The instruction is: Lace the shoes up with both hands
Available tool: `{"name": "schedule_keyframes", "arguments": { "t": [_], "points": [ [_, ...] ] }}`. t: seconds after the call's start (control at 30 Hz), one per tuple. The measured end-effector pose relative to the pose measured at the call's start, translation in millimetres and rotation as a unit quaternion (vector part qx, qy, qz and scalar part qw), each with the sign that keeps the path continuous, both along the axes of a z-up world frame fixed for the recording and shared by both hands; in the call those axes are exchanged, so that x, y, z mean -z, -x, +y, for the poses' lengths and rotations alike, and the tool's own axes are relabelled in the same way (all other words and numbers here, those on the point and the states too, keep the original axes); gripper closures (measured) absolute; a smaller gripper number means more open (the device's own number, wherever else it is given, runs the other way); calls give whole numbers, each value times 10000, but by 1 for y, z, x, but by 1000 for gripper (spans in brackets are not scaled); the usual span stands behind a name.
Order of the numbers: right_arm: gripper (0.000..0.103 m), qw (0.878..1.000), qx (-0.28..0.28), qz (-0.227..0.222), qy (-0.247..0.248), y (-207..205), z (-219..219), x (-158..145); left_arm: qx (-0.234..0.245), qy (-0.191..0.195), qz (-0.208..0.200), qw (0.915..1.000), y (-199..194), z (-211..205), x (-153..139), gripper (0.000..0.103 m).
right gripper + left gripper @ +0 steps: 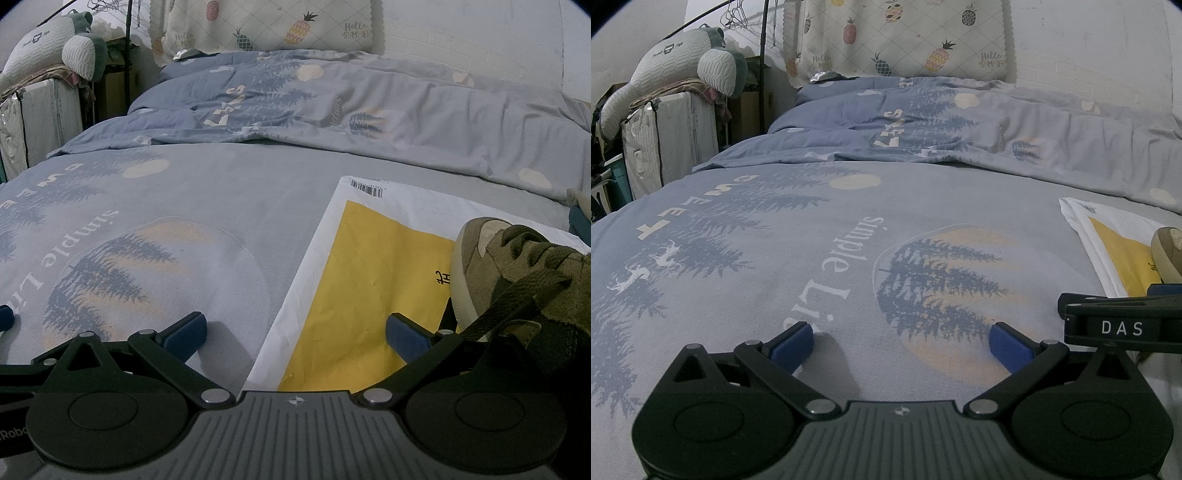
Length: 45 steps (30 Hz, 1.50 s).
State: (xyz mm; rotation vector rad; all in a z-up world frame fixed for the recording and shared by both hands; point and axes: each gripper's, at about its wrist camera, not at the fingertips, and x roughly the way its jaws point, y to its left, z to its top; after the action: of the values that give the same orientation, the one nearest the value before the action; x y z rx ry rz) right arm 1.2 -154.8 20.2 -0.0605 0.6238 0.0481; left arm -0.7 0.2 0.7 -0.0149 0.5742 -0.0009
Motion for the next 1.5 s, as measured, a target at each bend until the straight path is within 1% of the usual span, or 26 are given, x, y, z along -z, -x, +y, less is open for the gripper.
{"name": "schedule_keyframes", "arguments": {
  "t": [1.5],
  "points": [
    [0,10000,0,-2,-1,2,3,-3,-17,-8,-18,10000,-1,-3,0,0]
  ]
}}
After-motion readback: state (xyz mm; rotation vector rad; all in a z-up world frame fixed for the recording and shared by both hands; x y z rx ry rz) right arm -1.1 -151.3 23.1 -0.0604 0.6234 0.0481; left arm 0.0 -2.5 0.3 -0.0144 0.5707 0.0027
